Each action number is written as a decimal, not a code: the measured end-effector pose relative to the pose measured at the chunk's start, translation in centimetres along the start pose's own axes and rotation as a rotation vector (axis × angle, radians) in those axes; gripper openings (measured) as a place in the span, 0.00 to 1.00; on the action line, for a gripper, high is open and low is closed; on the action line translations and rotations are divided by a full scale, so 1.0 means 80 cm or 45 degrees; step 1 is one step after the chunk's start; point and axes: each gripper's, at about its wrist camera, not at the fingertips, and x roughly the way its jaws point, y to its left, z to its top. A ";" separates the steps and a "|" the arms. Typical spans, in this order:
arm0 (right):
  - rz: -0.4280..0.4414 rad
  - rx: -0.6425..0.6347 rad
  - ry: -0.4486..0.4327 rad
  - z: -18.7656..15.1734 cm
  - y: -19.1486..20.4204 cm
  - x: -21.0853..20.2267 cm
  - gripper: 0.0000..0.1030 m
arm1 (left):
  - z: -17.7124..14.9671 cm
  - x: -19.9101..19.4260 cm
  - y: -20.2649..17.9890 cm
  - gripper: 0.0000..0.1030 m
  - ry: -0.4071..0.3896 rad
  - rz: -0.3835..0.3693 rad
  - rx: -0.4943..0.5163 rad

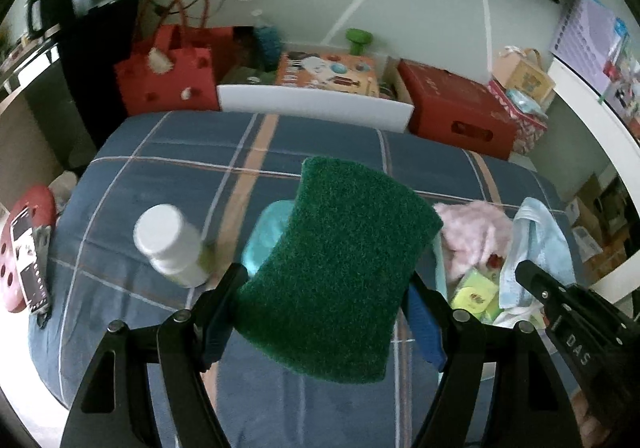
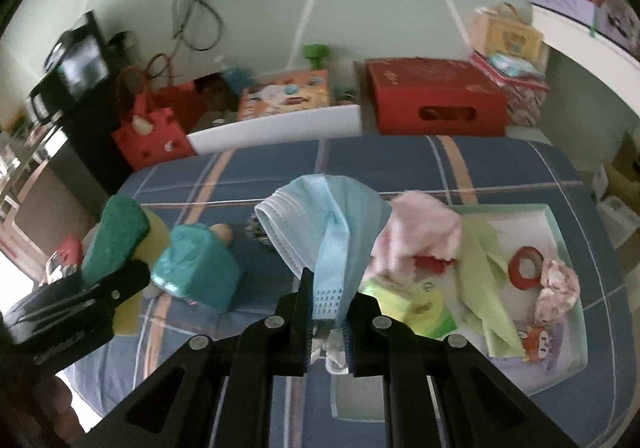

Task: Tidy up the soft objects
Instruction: 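Carry face mask over tray with right tool while left tool carries sponge there, then open right tool releasing face mask while left tool releases sponge into tray, then move both open tools back to the bed toward leopard plush and tan ball, then close right tool on leopard-print plush while left tool closes on tan ball, then lift and carry leopard plush with right tool while left tool carries tan ball to tray, then open right tool releasing leopard plush while left tool releases tan ball into tray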

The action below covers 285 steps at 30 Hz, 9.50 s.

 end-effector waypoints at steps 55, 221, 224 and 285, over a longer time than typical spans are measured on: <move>-0.398 0.452 0.108 0.006 -0.231 0.038 0.63 | -0.011 0.097 -0.231 0.81 0.109 -0.314 0.458; 0.239 -0.132 0.426 0.122 0.041 0.053 0.35 | 0.104 0.053 0.069 0.39 0.420 -0.149 -0.042; 0.244 -0.145 0.397 0.111 0.038 0.017 0.35 | 0.091 0.030 0.053 0.39 0.392 -0.158 -0.026; 0.010 0.106 0.428 -0.010 -0.136 0.043 0.66 | -0.066 0.094 -0.140 0.72 0.414 -0.363 0.175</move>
